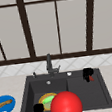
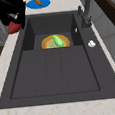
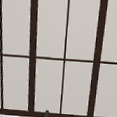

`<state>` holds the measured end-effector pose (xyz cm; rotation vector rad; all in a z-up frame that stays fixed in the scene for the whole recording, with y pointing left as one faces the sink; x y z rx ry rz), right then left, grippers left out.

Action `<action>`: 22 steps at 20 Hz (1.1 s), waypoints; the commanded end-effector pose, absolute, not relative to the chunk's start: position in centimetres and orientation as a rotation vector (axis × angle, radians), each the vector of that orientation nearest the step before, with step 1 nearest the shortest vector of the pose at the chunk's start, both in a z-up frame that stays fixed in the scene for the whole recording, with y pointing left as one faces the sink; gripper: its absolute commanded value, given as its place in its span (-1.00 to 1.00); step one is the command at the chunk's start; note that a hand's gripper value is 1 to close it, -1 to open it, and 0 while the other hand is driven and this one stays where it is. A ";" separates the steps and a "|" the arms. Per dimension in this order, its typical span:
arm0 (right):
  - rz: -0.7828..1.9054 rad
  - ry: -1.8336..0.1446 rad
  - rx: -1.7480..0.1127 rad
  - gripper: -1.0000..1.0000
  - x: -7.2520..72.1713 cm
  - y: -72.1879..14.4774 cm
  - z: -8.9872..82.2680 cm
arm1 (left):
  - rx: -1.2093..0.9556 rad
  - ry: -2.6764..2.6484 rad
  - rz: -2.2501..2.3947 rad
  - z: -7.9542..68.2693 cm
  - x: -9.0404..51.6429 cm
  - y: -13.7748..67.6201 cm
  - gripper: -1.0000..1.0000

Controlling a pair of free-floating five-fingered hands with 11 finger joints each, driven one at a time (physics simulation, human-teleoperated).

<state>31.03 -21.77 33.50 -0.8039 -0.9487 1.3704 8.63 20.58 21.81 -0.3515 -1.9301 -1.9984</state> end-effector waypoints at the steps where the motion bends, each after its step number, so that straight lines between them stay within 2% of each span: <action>1: 1.377 -0.978 -0.777 1.00 30.2 -19.3 32.4 | -0.351 -1.930 -1.998 21.8 8.6 20.6 0.00; 22: 1.456 -1.090 -0.705 1.00 25.4 -9.1 25.4 | -0.351 -1.930 -1.998 21.8 8.6 20.6 0.00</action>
